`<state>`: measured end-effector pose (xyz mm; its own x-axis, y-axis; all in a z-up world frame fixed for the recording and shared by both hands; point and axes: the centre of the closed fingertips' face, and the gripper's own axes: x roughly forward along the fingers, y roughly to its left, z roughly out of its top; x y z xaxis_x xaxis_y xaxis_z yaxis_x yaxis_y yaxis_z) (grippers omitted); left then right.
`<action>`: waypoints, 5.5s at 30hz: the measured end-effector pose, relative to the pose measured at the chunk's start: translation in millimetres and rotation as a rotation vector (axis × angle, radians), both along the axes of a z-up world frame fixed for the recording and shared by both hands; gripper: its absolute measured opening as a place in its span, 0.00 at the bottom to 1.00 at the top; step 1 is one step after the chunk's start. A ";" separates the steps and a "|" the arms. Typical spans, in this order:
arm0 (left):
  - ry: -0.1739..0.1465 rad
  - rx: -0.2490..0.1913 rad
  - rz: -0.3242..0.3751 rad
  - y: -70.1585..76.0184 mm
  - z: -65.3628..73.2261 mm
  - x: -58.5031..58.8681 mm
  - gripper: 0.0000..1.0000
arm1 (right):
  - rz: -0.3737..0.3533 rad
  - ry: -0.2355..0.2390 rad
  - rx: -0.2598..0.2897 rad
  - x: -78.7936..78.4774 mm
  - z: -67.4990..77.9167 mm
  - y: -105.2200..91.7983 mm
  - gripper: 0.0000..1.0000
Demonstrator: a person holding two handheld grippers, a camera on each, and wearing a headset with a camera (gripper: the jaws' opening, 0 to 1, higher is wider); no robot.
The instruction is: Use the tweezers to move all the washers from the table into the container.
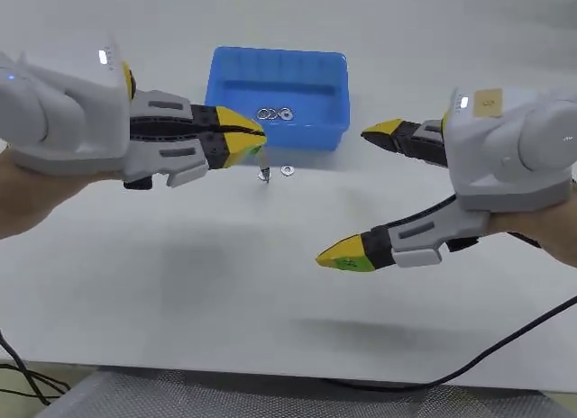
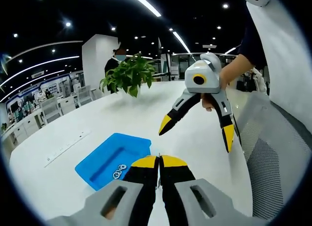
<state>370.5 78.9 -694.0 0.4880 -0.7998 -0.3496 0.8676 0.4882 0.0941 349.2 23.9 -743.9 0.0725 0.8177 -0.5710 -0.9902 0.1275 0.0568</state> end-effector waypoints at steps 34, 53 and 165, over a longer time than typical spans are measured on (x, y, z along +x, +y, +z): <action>0.014 0.069 -0.030 -4.9 -3.7 -2.8 0.05 | 0.238 -0.008 -0.056 18.5 -38.2 78.9 0.26; 0.016 0.082 -0.038 -6.5 -6.9 1.3 0.05 | 0.364 -0.134 -0.104 20.3 -41.9 82.2 0.12; 0.191 -0.234 0.375 53.9 1.2 -24.3 0.99 | 0.151 -0.169 -0.081 127.7 -31.4 96.5 0.11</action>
<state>346.2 132.9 -692.8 0.7024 -0.6487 -0.2930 0.6185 0.7600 -0.1999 476.9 120.5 -775.4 0.0533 0.7784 -0.6255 -0.9929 -0.0254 -0.1162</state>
